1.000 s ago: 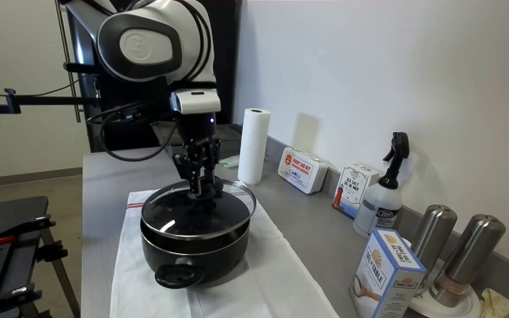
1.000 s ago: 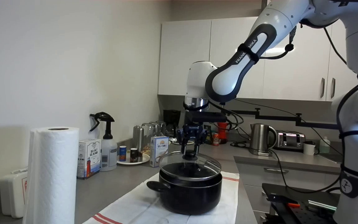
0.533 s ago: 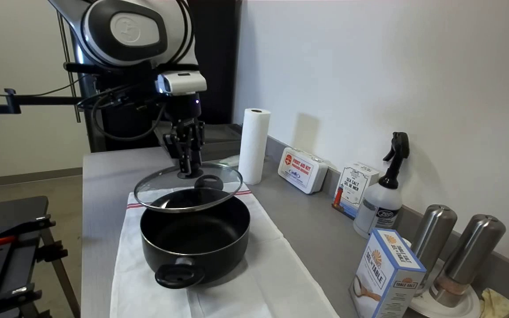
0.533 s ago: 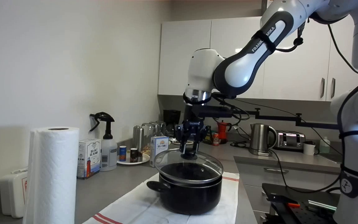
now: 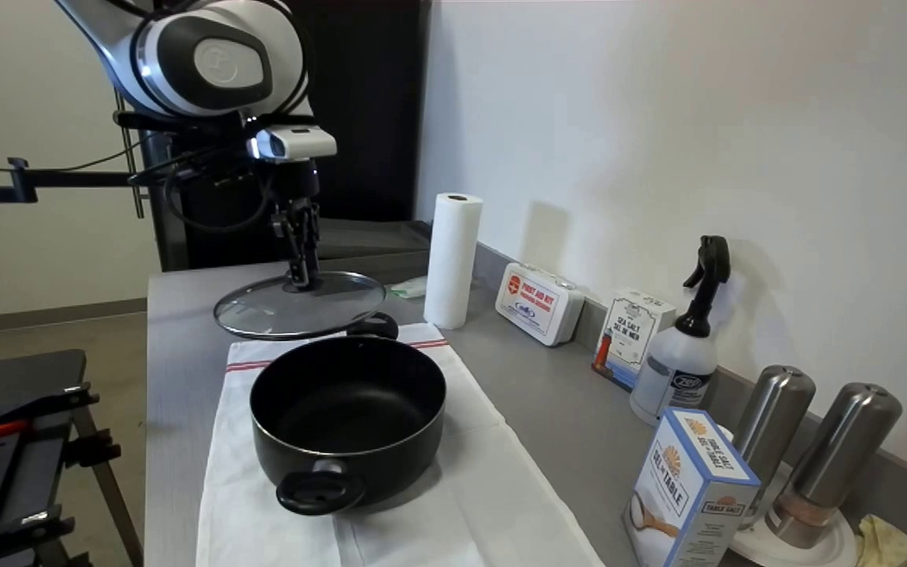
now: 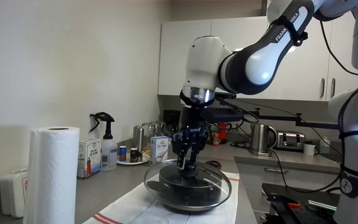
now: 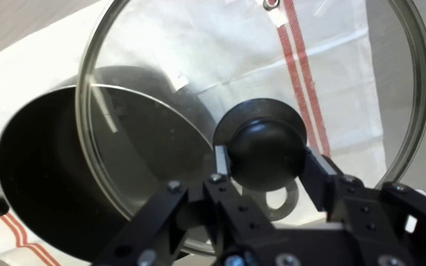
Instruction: Remove the lid from the pot
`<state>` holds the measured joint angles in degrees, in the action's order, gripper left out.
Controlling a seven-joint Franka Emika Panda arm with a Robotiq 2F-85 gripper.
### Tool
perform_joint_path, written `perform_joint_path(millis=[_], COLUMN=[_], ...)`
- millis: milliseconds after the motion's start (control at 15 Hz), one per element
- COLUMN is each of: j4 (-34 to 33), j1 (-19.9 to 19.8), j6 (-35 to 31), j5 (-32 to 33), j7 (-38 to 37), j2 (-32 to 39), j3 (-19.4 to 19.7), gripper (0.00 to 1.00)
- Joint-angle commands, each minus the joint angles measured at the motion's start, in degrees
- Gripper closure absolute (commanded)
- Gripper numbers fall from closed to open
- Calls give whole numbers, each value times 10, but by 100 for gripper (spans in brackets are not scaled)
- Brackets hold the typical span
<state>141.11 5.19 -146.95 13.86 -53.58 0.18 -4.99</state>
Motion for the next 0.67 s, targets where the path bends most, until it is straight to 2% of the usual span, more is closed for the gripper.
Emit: perform_joint_path(millis=[0, 267, 600], j4=[-6, -9, -18], j1=[21, 39, 54], j6=[1, -8, -29], j5=[-12, -13, -16], j7=[30, 41, 63], j2=[9, 40, 84], j3=[-21, -34, -31], gripper=[75, 75, 75])
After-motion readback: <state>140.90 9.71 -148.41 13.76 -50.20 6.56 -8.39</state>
